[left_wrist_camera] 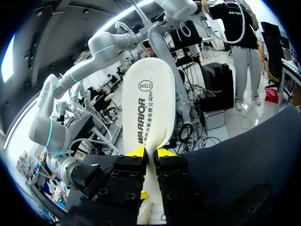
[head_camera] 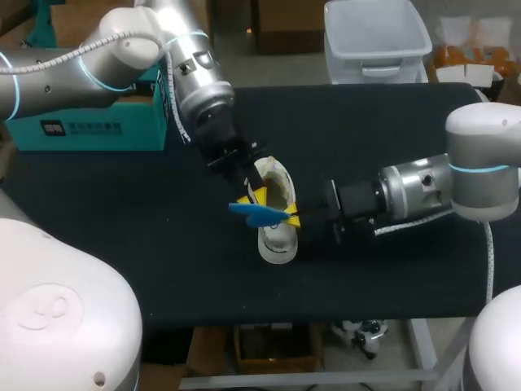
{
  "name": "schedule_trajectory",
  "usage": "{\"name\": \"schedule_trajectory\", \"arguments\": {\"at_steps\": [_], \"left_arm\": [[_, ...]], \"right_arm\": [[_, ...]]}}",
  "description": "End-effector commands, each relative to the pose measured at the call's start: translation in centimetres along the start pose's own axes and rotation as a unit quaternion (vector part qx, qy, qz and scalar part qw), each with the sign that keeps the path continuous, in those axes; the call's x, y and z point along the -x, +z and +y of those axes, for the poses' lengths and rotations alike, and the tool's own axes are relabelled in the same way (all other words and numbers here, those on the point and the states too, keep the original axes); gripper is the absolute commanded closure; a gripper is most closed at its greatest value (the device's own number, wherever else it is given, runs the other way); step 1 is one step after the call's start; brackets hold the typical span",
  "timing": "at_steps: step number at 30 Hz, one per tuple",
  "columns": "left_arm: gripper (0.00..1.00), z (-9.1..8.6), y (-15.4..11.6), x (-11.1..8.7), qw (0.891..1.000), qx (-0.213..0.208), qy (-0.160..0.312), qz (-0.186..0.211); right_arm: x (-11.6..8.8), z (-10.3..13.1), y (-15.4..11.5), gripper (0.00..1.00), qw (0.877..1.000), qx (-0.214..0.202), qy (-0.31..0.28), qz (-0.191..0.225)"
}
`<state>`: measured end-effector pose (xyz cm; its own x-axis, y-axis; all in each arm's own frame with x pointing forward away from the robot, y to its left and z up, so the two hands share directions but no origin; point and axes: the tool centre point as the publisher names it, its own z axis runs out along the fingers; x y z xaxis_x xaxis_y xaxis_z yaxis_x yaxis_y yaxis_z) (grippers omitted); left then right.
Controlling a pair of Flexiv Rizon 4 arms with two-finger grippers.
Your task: Open the shoe tongue, take the insole out of the shoe, put the insole back into the shoe, and pack the shoe into the shoebox
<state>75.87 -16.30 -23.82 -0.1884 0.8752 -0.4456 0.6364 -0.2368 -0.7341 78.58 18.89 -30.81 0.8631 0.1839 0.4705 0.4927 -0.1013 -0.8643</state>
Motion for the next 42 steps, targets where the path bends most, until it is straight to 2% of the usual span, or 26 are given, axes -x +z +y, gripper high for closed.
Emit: {"name": "schedule_trajectory", "arguments": {"at_steps": [1, 5, 6, 7, 8, 9, 16, 20, 26, 32, 38, 42], "left_arm": [[1.00, -0.1, 0.2, 0.1, 1.000, 0.001, -0.001, 0.002], [1.00, -0.1, 0.1, 0.1, 1.000, -0.003, -0.005, 0.004], [0.71, -0.1, 0.0, 0.1, 1.000, -0.006, -0.007, 0.005], [0.56, -0.1, 0.0, 0.1, 1.000, -0.006, -0.008, 0.005], [0.25, -0.1, -0.1, 0.1, 1.000, -0.005, -0.009, 0.006], [0.00, -0.1, -0.2, 0.0, 1.000, -0.011, -0.010, 0.010], [0.00, -0.3, -2.2, -0.6, 0.999, -0.020, -0.030, 0.038], [0.00, 0.1, -4.1, -0.8, 0.998, 0.002, -0.054, 0.044], [0.00, 2.0, -6.9, -0.5, 0.992, 0.046, -0.113, 0.037], [0.00, 4.1, -9.5, -0.5, 0.985, 0.063, -0.159, 0.033], [0.00, 5.3, -10.3, -0.9, 0.981, 0.070, -0.174, 0.048], [0.00, 5.7, -10.7, -1.0, 0.981, 0.072, -0.180, 0.027]], "right_arm": [[0.4, -0.2, -0.2, 1.00, 1.000, 0.004, -0.010, 0.011], [0.5, -0.2, -0.2, 1.00, 0.999, 0.000, -0.026, 0.023], [0.5, -0.2, -0.2, 1.00, 0.999, 0.001, -0.026, 0.024], [0.6, -0.1, -0.3, 1.00, 0.999, 0.001, -0.027, 0.025], [0.6, -0.1, -0.3, 1.00, 0.999, 0.000, -0.031, 0.028], [0.6, -0.1, -0.3, 1.00, 0.999, -0.002, -0.035, 0.031], [0.6, -0.1, -0.7, 1.00, 0.998, 0.000, -0.063, 0.022], [0.6, -0.3, -0.8, 1.00, 0.997, 0.007, -0.077, 0.019], [1.0, 0.2, -0.8, 1.00, 0.997, 0.007, -0.079, 0.018], [1.4, 0.4, -1.0, 1.00, 0.997, 0.005, -0.070, 0.018], [1.5, 0.6, -0.9, 1.00, 0.998, -0.003, -0.065, 0.014], [1.5, 0.7, -0.9, 1.00, 0.998, -0.006, -0.063, 0.012]]}}
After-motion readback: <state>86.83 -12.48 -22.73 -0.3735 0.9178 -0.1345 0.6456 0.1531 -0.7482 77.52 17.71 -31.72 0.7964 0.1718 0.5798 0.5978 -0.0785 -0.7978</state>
